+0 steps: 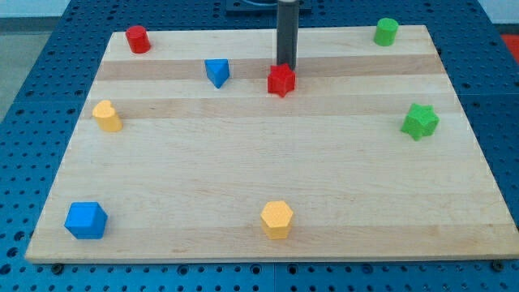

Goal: Move the green circle towards red star

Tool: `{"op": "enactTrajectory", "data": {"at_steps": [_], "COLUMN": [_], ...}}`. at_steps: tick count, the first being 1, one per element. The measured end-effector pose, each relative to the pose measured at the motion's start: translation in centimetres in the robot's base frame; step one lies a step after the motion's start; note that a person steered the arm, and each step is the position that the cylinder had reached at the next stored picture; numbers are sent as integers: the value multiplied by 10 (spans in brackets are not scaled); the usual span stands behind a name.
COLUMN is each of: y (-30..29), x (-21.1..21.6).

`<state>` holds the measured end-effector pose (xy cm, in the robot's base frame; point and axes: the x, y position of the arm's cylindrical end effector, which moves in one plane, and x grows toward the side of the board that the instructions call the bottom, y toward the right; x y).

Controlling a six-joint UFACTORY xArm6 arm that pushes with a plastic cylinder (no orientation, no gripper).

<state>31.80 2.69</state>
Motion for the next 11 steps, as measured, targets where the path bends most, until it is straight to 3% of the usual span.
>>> {"op": "enactTrajectory", "data": {"at_steps": [1,2,4,5,7,9,11], "y": [6,79,270,290,201,192,146], "x": [38,20,-78,-115,-126,-70,-76]}}
